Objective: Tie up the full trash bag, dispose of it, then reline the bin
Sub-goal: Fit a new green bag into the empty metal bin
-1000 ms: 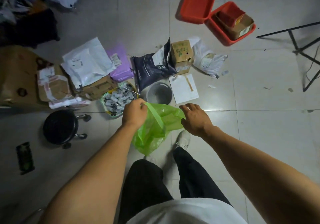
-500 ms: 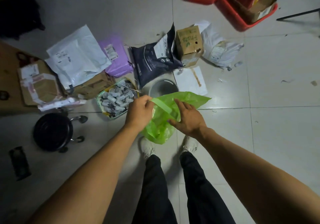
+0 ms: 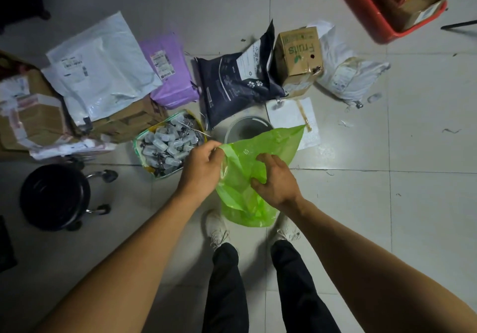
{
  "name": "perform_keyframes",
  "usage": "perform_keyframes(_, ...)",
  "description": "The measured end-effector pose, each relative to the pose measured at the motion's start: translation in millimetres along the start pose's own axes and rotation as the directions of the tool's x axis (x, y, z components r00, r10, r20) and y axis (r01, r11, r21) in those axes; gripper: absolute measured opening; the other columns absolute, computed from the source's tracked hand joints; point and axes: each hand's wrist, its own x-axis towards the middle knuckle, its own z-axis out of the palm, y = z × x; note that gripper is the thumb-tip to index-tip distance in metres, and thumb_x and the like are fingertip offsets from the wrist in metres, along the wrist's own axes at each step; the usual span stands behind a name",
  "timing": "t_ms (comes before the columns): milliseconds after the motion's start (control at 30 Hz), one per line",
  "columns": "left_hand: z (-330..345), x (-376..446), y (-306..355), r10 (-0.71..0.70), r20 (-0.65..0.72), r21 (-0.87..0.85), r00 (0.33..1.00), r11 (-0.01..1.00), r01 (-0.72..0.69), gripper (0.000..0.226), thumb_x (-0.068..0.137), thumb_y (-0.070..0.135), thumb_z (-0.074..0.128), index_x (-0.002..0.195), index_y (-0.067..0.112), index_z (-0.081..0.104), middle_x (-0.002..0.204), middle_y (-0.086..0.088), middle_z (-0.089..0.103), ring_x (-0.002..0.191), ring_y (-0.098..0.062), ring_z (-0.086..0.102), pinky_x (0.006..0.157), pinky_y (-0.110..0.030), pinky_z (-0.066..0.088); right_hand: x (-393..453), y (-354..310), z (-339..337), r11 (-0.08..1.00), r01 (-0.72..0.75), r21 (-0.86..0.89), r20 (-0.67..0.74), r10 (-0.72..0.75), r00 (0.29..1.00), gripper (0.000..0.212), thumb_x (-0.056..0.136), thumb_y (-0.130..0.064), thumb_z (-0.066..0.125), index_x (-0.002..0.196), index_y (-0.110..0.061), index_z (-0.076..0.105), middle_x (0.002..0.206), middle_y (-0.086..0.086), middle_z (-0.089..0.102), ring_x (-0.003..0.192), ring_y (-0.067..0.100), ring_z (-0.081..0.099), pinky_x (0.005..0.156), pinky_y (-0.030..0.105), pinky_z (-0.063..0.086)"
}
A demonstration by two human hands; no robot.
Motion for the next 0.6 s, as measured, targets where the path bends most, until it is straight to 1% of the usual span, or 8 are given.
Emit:
perform_keyframes(67, 2.2, 6.4, -5.2, 0.005, -0.003, -0.024, 1.0, 1.0, -0.005, 0.02, 0.091, 0.013, 0.05, 0.085, 0.015, 0.069, 0.061, 0.002, 0.062, 0.051, -0.009, 0.05, 0.053, -0.028, 0.038, 8.5, 1.4, 14.7, 0.996, -0.065, 0.059, -0.017, 0.066, 0.998, 0.079, 0.078, -0.032, 0.072, 0.145, -0.016, 0.032, 0.132, 0.013, 0.055, 0.12, 0.032, 0.052, 0.095, 0.042, 0.049)
perform_keyframes(100, 2.8, 10.0, -7.8, 0.011, -0.008, -0.035, 1.0, 0.999, -0.011, 0.021, 0.091, 0.013, 0.05, 0.084, 0.017, 0.069, 0.059, 0.004, 0.061, 0.05, -0.007, 0.049, 0.052, -0.027, 0.037, 13.7, 3.5, 20.5, 0.994, -0.093, 0.059, -0.039, 0.096, 0.995, 0.083, 0.079, -0.033, 0.072, 0.147, -0.019, 0.028, 0.128, 0.014, 0.059, 0.116, 0.032, 0.054, 0.091, 0.042, 0.05)
perform_keyframes(167, 1.9, 17.5, -13.8, 0.02, -0.03, -0.055, 0.999, 0.998, -0.022, 0.021, 0.091, 0.013, 0.049, 0.084, 0.02, 0.068, 0.06, 0.005, 0.062, 0.051, -0.005, 0.05, 0.053, -0.027, 0.038, 23.8, 9.6, 28.5, 0.995, -0.102, 0.016, -0.072, 0.103, 0.992, 0.069, 0.081, -0.029, 0.069, 0.142, -0.023, 0.039, 0.107, 0.01, 0.069, 0.101, 0.031, 0.062, 0.079, 0.038, 0.053)
perform_keyframes(233, 0.0, 24.7, -20.8, 0.019, -0.05, -0.084, 0.999, 0.996, -0.023, 0.022, 0.09, 0.015, 0.049, 0.085, 0.022, 0.068, 0.065, 0.002, 0.065, 0.054, -0.008, 0.052, 0.054, -0.027, 0.039, 30.8, 14.6, 33.4, 0.998, -0.059, -0.03, -0.088, 0.056, 0.995, 0.037, 0.084, -0.023, 0.063, 0.121, -0.021, 0.063, 0.092, 0.007, 0.073, 0.091, 0.031, 0.066, 0.071, 0.034, 0.051)
perform_keyframes(300, -1.8, 30.3, -27.7, 0.021, -0.07, -0.072, 0.997, 0.997, -0.026, 0.022, 0.089, 0.016, 0.048, 0.084, 0.023, 0.068, 0.06, 0.006, 0.061, 0.051, -0.005, 0.049, 0.052, -0.026, 0.037, 32.0, 19.6, 36.9, 0.997, 0.0, -0.074, -0.102, -0.008, 0.995, 0.02, 0.086, -0.016, 0.056, 0.098, -0.016, 0.072, 0.09, 0.011, 0.071, 0.087, 0.033, 0.064, 0.069, 0.034, 0.05)
perform_keyframes(400, -3.8, 35.4, -37.3, 0.01, -0.074, 0.046, 0.997, 0.999, -0.006, 0.02, 0.091, 0.014, 0.047, 0.082, 0.016, 0.065, 0.048, 0.005, 0.047, 0.044, -0.005, 0.038, 0.048, -0.028, 0.03, 29.2, 29.2, 38.5, 0.998, -0.005, -0.064, -0.142, -0.005, 0.99, 0.013, 0.089, -0.014, 0.052, 0.093, -0.007, 0.063, 0.088, 0.017, 0.064, 0.085, 0.038, 0.057, 0.066, 0.038, 0.045)
perform_keyframes(500, -6.2, 37.8, -46.1, -0.011, -0.058, 0.197, 0.998, 0.98, 0.022, 0.027, 0.095, 0.017, 0.047, 0.069, 0.014, 0.052, 0.05, 0.005, 0.037, 0.048, -0.013, 0.035, 0.053, -0.033, 0.024, 24.3, 33.0, 32.4, 0.998, -0.035, -0.054, -0.142, 0.027, 0.99, 0.013, 0.097, -0.018, 0.043, 0.099, -0.006, 0.048, 0.08, 0.021, 0.065, 0.072, 0.042, 0.056, 0.058, 0.041, 0.041)
perform_keyframes(600, -7.8, 35.6, -49.7, -0.071, -0.02, 0.302, 0.997, 0.95, 0.074, 0.034, 0.095, 0.03, 0.045, 0.065, 0.015, 0.044, 0.058, -0.007, 0.05, 0.062, -0.031, 0.048, 0.058, -0.037, 0.031, 21.1, 31.2, 22.5, 0.998, -0.05, -0.03, -0.192, 0.043, 0.98, 0.016, 0.101, -0.019, 0.037, 0.104, -0.005, 0.045, 0.073, 0.023, 0.063, 0.066, 0.047, 0.055, 0.058, 0.047, 0.043)
